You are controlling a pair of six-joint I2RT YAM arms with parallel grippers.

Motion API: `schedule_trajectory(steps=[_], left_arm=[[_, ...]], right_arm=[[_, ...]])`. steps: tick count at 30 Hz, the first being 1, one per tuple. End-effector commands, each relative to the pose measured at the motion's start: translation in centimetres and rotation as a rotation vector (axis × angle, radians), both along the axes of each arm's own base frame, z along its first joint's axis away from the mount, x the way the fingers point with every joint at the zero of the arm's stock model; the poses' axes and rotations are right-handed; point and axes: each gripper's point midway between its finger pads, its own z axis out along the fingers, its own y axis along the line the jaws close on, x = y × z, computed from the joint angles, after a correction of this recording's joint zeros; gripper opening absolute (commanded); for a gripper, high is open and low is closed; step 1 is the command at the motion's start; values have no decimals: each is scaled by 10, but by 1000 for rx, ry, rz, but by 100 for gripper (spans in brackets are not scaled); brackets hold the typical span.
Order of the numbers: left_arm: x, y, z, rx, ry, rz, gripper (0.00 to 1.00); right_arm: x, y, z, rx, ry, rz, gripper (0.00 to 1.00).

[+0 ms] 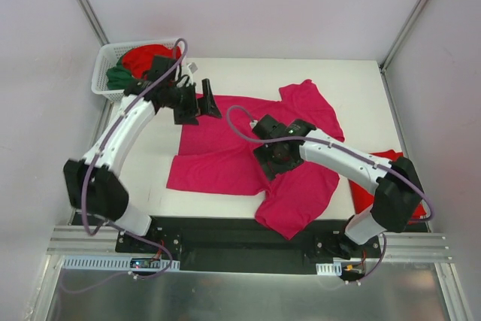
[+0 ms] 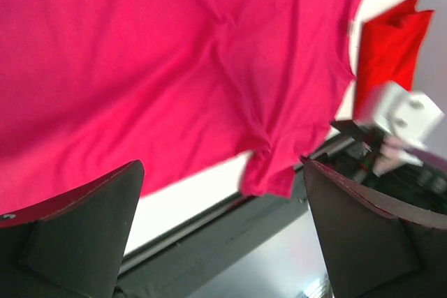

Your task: Fold and stack the t-shirts

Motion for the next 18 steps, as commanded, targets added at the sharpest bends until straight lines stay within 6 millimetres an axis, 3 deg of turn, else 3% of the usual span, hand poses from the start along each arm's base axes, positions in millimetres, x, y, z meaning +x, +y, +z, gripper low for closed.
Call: schedule_trajectory(steps=[1, 3, 6, 7, 8, 9, 11, 13, 14, 18], left_arm=[[53, -5, -24, 67, 6, -42, 99], [67, -4, -46, 85, 56, -33, 99], [82, 20, -58, 67, 116, 75, 99], [87, 39, -59, 61, 126, 138, 99], [90, 49, -57, 47, 120, 191, 99], [87, 59, -38, 36, 67, 223, 99], [78, 83, -35, 52, 45, 289, 99], [59, 93, -19, 61, -13, 312, 99], [52, 102, -15, 58, -25, 334, 99], [-6, 104, -5, 21, -33, 383, 99]], right_arm=[[-10, 18, 19, 143, 74, 42, 72], [-7, 40, 22, 255, 59, 75, 76], [-1, 70, 19, 343, 61, 144, 87], [2, 86, 26, 394, 56, 172, 96], [2, 94, 27, 400, 58, 190, 96], [-2, 106, 16, 372, 83, 227, 96], [0, 126, 21, 358, 70, 269, 96], [-7, 141, 3, 316, 91, 314, 96], [-6, 151, 4, 323, 88, 327, 96], [-18, 171, -27, 304, 166, 365, 96]])
